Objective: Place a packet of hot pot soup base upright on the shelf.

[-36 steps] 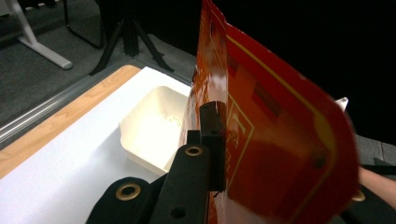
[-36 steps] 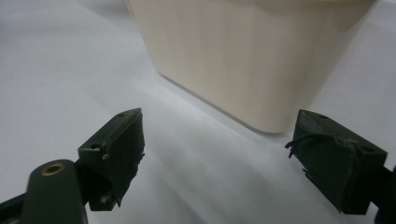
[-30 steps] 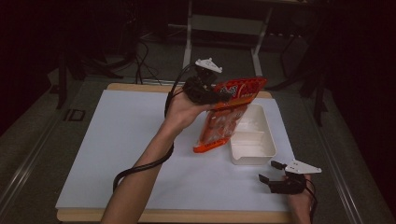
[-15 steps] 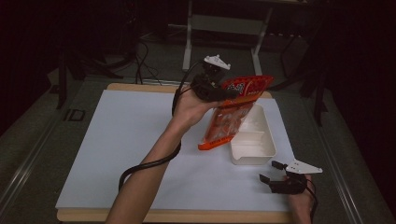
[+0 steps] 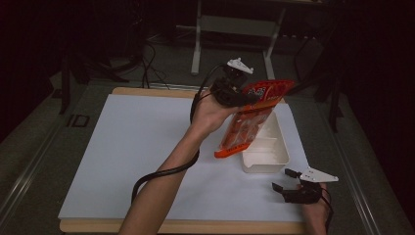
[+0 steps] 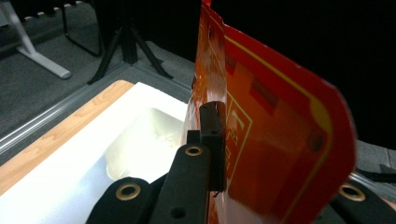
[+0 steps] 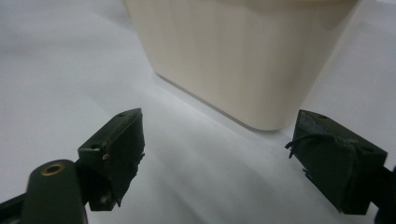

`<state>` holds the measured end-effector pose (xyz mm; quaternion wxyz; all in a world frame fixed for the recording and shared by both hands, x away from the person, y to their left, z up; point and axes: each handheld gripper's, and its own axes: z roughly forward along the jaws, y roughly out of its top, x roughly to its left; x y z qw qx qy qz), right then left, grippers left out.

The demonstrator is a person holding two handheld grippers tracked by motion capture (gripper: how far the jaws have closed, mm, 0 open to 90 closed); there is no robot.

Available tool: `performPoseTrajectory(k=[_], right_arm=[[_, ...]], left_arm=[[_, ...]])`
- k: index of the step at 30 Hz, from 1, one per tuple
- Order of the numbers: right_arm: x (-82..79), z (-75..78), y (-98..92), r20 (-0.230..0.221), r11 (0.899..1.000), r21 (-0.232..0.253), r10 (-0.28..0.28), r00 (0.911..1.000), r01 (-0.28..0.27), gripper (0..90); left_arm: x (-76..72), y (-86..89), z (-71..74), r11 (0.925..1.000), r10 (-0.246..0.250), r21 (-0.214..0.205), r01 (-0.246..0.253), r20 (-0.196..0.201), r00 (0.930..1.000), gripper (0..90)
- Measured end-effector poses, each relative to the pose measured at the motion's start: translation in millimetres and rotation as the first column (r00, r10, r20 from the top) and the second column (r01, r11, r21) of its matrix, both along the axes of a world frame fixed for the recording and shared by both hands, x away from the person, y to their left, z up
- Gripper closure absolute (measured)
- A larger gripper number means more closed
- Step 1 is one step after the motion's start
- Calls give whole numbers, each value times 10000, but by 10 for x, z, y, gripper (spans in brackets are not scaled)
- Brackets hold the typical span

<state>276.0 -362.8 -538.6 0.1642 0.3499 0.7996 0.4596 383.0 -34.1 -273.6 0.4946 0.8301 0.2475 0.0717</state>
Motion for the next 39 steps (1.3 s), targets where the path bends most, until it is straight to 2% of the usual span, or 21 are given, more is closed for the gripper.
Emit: performPoseTrajectory(k=[24,39], right_arm=[[-6,2,-10,-3,10000,-30,-18,10000,17,169],[-8,1,-14,31,10000,25,-51,10000,51,170]], left_arm=[[95,-224,-63,9996,201,-174,-204,-124,9997,900],[111,-461,-109,9995,-146,-263,146,3,9999,900]])
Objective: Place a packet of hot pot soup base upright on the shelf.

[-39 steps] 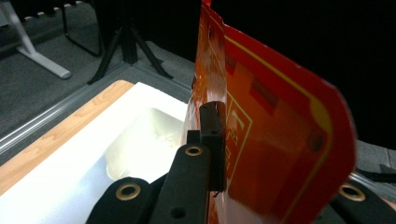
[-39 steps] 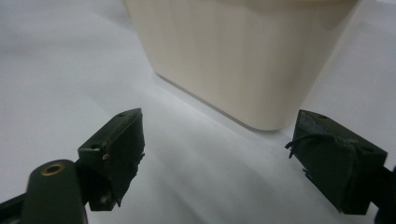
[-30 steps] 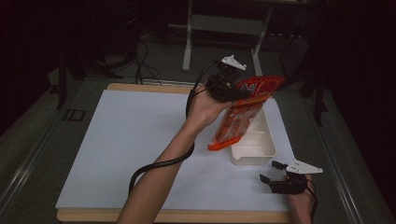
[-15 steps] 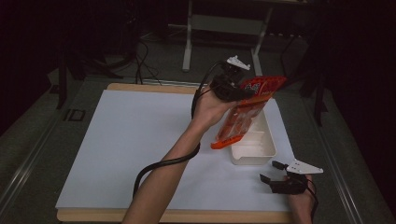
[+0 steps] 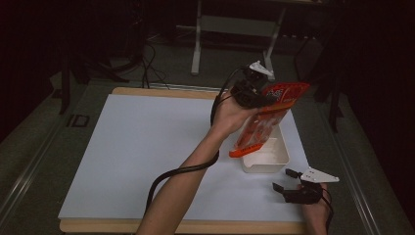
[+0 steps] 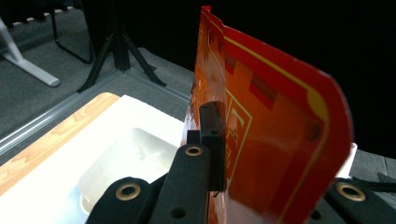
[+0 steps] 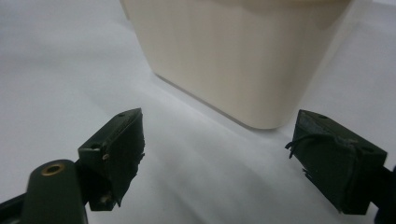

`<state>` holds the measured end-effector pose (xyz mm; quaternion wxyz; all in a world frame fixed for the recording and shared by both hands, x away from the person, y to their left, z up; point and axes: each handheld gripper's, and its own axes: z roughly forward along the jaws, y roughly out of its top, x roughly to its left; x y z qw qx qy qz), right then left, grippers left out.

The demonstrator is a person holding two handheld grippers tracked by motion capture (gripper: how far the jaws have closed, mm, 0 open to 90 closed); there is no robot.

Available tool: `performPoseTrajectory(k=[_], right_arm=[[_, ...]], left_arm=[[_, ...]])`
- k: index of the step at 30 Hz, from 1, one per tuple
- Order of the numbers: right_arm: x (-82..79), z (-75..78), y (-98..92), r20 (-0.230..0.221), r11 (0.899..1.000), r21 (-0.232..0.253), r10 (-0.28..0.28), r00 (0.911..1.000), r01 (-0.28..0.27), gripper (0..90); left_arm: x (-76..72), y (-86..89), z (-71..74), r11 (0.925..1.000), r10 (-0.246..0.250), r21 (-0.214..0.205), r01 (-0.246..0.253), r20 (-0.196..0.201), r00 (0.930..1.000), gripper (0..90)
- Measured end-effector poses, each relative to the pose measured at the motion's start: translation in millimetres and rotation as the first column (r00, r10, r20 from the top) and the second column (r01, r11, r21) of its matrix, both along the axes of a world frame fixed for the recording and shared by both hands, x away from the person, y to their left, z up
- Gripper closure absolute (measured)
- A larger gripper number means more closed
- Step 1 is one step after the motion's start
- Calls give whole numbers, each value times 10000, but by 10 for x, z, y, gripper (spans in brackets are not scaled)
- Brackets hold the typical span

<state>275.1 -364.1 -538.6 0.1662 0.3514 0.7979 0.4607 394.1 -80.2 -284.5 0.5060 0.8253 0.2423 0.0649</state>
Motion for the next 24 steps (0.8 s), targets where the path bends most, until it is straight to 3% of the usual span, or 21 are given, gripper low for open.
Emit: performPoseTrajectory(k=[24], right_arm=[[-8,3,-19,23,10000,17,-21,10000,21,170]], left_arm=[[47,-356,-233,9991,-408,-137,408,-22,9992,900]])
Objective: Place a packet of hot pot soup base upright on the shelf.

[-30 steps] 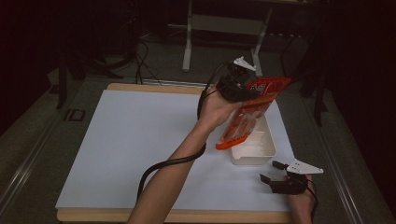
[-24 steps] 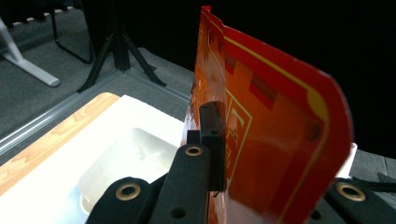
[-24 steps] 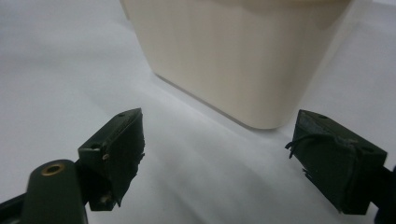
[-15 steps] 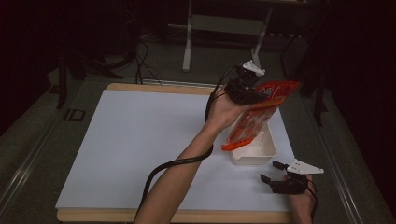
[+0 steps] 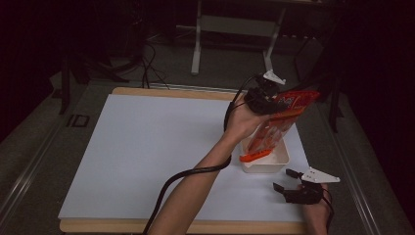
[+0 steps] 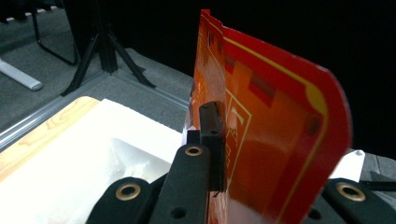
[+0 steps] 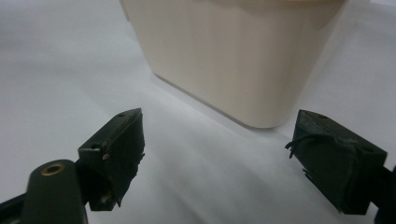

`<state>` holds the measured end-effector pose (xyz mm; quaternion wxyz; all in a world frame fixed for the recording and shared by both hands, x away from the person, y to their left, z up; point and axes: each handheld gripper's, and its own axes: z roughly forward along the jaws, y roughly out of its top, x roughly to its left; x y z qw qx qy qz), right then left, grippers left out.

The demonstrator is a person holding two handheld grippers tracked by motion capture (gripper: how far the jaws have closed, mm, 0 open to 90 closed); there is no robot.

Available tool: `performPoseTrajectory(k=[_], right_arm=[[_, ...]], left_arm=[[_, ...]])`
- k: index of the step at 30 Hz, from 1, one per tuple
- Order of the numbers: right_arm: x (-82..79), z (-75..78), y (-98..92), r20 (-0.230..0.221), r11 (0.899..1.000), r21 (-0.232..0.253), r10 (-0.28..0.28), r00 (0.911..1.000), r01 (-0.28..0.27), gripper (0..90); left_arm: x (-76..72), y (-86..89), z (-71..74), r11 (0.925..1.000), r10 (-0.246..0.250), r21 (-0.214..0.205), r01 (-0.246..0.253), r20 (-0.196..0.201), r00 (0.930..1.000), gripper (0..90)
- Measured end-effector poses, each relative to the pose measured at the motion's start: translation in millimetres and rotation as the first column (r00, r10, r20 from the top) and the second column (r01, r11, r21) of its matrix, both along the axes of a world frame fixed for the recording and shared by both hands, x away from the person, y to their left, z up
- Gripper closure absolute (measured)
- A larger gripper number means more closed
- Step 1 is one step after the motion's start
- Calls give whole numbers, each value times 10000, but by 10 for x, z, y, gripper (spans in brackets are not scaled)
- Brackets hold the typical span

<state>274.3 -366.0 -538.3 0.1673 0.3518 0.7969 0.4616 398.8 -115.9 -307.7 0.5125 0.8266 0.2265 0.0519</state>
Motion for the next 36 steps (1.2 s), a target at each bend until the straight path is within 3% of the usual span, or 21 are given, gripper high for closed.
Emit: performPoseTrajectory(k=[12,19,26,27,28,32,36], right_arm=[[-10,0,-9,15,10000,19,-46,10000,46,170],[-10,0,-8,12,10000,-17,-58,10000,58,170],[-10,1,2,10,9999,-154,-28,10000,28,170],[-11,0,1,11,9999,-143,-39,10000,39,170],[-12,1,2,11,9999,-146,-43,10000,43,170],[-10,-2,4,30,9999,-146,-29,10000,30,170],[-11,-2,7,10,9999,-169,-28,10000,28,170]], left_arm=[[47,-80,-182,9992,391,-118,-389,129,9992,900],[59,-56,-336,9950,789,-618,-782,96,9968,900],[38,-43,-426,9910,1102,-820,-1062,456,9929,900],[22,-36,-443,9880,1311,-914,-1248,670,9891,900],[24,-32,-446,9878,1283,-967,-1221,606,9899,900],[-21,-35,-437,9868,1436,-890,-1352,960,9850,900],[-39,-62,-453,9901,1277,-713,-1212,945,9873,900]])
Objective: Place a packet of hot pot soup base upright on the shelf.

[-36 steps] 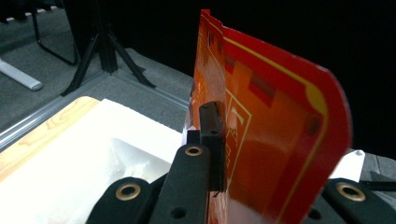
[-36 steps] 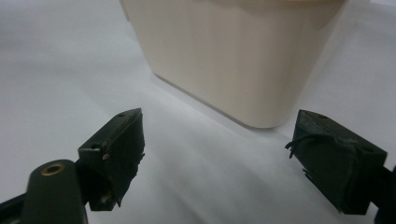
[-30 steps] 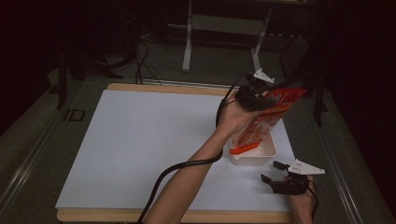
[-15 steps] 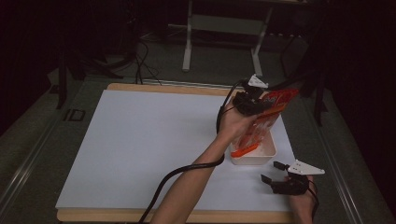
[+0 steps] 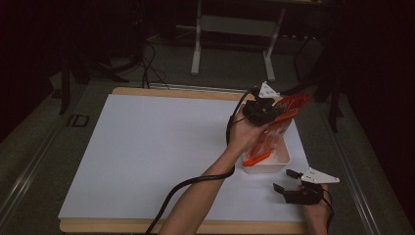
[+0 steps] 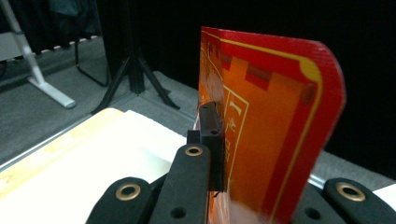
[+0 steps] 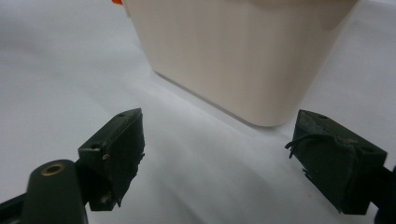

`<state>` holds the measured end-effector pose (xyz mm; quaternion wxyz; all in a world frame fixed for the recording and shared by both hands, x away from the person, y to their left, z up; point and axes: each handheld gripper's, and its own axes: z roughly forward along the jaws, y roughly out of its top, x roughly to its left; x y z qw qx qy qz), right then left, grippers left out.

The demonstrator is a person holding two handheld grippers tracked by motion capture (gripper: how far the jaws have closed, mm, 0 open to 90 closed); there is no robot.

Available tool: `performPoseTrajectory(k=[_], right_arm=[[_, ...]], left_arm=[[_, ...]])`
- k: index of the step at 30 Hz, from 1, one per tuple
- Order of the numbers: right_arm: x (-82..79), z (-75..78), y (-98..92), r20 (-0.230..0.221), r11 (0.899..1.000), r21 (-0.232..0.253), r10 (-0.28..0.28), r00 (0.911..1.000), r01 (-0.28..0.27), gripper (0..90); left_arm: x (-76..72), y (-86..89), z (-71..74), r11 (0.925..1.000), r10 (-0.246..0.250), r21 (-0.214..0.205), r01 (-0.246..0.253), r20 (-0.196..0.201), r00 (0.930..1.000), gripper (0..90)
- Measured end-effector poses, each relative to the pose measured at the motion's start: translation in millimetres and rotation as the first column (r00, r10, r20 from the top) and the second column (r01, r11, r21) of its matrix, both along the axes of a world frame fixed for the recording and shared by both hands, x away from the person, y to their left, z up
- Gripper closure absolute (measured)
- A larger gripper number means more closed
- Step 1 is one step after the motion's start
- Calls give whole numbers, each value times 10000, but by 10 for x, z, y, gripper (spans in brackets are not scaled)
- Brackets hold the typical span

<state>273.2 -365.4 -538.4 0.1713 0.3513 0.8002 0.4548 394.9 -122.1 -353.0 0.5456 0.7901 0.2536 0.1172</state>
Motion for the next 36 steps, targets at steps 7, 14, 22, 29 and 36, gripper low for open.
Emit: performPoseTrajectory(k=[7,14,22,29,36], right_arm=[[-2,0,2,7,10000,-25,-23,10000,23,176],[-3,0,3,9,10000,-59,-26,10000,27,176],[-4,0,2,-21,10000,-50,-38,10000,38,176],[-4,-1,3,-27,10000,-47,-36,10000,36,176],[-2,-3,6,-68,10000,-50,-56,10000,55,176]], left_arm=[[55,1,-154,10000,-52,18,53,-470,9989,900],[90,48,-236,9982,-576,113,596,-1334,9894,777],[3,202,-487,9859,-1023,1118,1244,-1849,9774,677],[-96,284,-593,9625,-1360,2036,1794,-2103,9681,669],[-147,348,-691,9525,-1264,2448,1809,-2225,9667,704]])
